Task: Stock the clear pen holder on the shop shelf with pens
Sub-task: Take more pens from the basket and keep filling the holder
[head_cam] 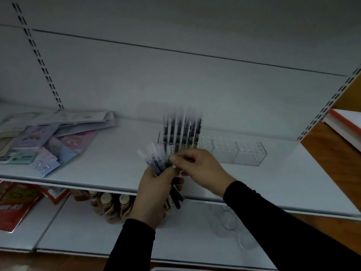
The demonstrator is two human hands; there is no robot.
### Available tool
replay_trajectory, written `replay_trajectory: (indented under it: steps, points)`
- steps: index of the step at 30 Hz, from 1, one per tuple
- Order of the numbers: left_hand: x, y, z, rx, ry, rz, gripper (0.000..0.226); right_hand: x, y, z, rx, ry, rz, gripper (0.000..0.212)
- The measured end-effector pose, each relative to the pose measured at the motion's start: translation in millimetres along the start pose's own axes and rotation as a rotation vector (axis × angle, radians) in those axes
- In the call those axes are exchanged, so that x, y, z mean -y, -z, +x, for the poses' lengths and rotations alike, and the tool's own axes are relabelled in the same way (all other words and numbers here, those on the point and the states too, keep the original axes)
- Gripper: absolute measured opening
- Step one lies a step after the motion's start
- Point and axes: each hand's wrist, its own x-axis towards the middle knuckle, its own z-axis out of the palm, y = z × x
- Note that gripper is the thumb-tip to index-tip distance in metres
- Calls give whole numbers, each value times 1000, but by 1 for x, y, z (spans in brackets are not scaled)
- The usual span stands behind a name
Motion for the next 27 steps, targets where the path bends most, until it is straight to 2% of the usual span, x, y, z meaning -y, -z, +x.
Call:
replay_trajectory:
  steps: [5,10,16,22,27]
  points:
    - [2,-3,-1,59,-21,20,18,-2,0,-1,14,-15,107,15]
    - [2,-4,3,-12,17,-55,14,-1,7,2,-42,-54,249,16]
    - [3,-1,5,-89,83,-133,9,13,35,10,-273,11,408,14]
    - [0,-2,3,-117,114,-157,8,14,66,22,-599,171,208,18]
    - [1,-2,3,-98,104,-139,7,12,66,29,-648,208,104,10]
